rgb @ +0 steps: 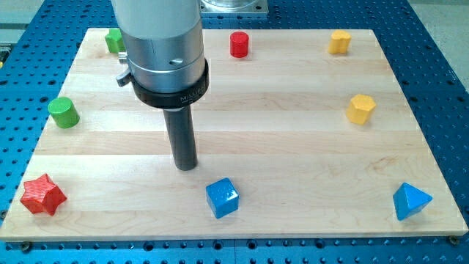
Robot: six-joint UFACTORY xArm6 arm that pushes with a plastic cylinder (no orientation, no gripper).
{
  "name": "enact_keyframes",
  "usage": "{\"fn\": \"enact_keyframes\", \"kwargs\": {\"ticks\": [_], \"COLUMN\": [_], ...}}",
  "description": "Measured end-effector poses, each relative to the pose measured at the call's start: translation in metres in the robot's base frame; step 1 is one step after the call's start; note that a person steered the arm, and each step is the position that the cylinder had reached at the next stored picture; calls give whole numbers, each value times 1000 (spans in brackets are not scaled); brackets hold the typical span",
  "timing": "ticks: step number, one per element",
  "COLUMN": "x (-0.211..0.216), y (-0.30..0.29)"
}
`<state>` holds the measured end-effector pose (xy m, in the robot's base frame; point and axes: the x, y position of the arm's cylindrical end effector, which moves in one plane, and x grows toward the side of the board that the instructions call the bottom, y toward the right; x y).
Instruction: Move your arm diagonally to the bottom left of the red circle
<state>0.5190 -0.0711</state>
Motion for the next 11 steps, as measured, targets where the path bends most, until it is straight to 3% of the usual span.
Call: {"fn": "enact_keyframes", "kwargs": {"ticks": [2, 4, 7, 8, 11], "x": [-63, -74, -137, -143, -145], "y": [11, 3, -18, 20, 25]}}
